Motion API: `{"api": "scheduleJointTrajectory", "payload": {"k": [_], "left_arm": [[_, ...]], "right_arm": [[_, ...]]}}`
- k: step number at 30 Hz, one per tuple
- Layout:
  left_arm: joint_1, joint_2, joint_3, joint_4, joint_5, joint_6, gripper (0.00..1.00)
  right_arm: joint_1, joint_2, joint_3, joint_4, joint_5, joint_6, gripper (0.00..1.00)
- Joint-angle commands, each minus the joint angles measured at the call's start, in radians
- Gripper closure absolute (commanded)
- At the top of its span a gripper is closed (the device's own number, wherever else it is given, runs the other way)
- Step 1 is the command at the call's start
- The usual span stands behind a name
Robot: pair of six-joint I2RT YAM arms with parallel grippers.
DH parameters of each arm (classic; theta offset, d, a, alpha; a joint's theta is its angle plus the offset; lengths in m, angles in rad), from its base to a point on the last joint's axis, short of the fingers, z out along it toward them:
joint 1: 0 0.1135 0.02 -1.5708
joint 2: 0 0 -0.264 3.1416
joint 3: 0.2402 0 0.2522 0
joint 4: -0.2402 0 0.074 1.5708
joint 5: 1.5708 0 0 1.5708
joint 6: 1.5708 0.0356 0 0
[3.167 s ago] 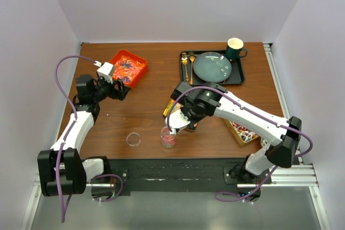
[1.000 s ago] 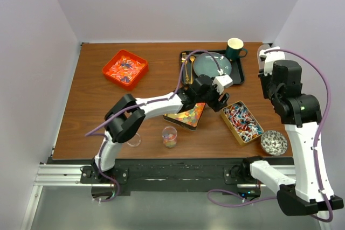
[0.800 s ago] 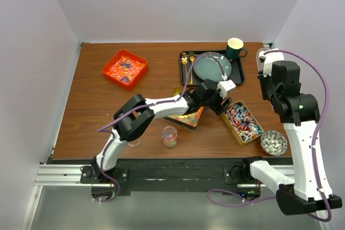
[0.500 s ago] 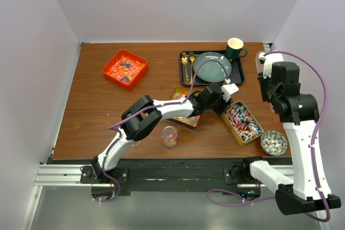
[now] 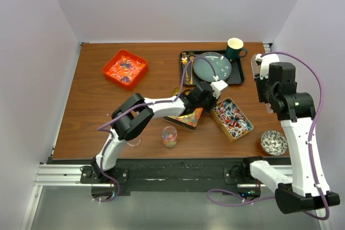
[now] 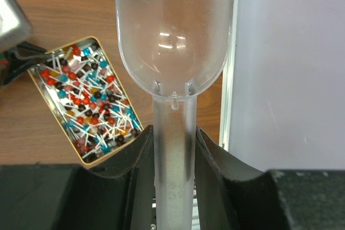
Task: Pack the candies
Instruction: Move the storage box to the center of the board.
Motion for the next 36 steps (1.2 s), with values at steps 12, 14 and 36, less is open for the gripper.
{"api": "scheduleJointTrajectory", "payload": {"k": [12,14,36], "left_arm": [[0.16,-0.252,-0.304,-0.077,-0.091,-0.267,1.0],[0.162,-0.27,-0.33,-0.082,-0.113,-0.307,1.0],[0.194,-0.515,-0.416,0.061,0.177,-0.317,0.48]], "right_arm": [[-0.003,0.019,-0.023,0.064,-0.108,0.005,1.0],[-0.003,0.02,-0.029,0.064,-0.113,0.007,1.0],[-0.004,0.209,0.054,-0.101,-0.41,-0.318,1.0]]}}
